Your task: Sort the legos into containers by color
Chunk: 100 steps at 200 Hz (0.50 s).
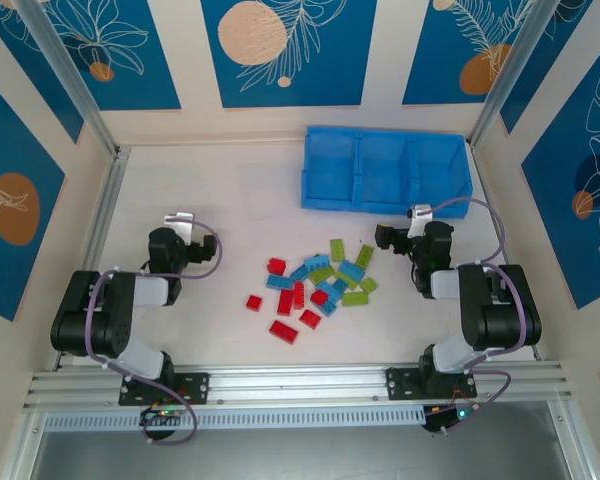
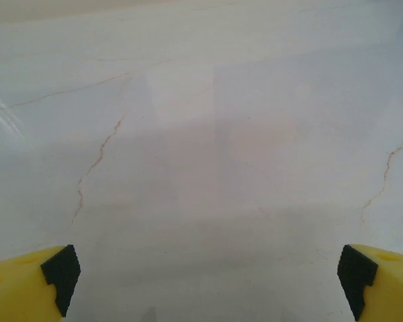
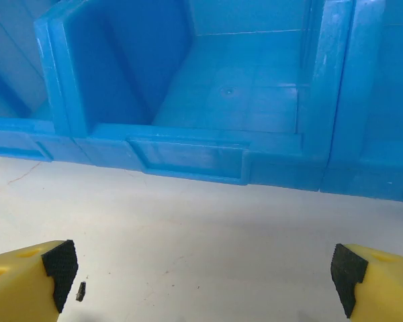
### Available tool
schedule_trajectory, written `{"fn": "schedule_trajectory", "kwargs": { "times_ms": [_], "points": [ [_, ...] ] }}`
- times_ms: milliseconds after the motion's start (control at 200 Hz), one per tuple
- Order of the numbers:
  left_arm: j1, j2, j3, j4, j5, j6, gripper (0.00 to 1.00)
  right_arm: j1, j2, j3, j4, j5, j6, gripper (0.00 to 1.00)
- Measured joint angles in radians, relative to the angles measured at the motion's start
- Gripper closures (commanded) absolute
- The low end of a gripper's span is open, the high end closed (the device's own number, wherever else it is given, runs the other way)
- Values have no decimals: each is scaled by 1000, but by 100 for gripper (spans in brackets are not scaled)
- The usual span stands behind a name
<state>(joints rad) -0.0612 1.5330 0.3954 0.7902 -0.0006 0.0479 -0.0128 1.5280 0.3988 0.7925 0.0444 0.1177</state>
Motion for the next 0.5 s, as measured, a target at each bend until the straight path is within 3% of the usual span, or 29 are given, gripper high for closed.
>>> {"fn": "schedule_trajectory", "kwargs": {
  "times_ms": [500],
  "points": [
    [0,0,0,0,0,0,0,-3,0,0,0,-11,0,1]
  ]
}}
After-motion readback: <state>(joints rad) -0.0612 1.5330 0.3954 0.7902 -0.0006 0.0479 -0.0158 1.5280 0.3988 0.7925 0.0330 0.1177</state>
